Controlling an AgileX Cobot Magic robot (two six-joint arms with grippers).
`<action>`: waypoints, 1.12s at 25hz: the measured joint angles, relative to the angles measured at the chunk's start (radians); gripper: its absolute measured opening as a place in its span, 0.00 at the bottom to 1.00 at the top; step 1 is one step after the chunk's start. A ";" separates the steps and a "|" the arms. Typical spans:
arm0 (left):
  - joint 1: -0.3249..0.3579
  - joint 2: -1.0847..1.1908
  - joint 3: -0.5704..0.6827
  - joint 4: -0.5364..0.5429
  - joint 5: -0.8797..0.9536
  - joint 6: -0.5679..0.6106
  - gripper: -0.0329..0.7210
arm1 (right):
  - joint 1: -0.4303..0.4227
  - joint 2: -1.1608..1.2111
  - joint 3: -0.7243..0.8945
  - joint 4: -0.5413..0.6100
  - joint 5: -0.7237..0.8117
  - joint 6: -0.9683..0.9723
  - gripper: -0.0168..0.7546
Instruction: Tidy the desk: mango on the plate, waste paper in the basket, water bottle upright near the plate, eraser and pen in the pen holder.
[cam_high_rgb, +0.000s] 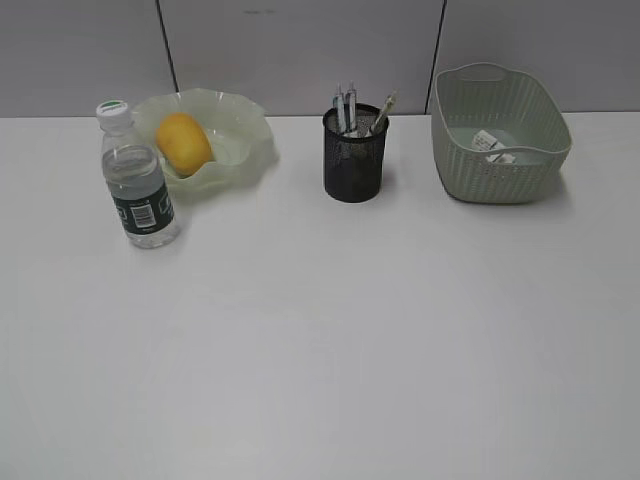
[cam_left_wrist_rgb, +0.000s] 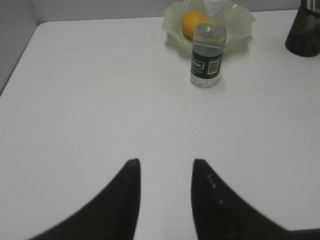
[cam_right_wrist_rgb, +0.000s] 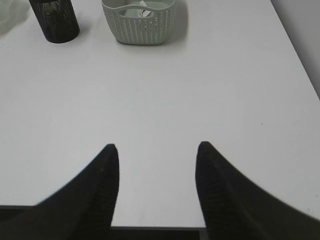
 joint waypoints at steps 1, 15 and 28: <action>0.006 0.000 0.000 -0.002 0.000 0.000 0.40 | 0.000 0.000 0.000 0.000 0.000 0.000 0.54; 0.028 0.000 0.000 -0.004 0.000 0.000 0.36 | 0.000 0.000 0.000 0.000 0.000 0.000 0.54; 0.028 0.000 0.000 -0.004 0.000 0.000 0.36 | 0.000 0.000 0.000 0.000 0.000 0.000 0.54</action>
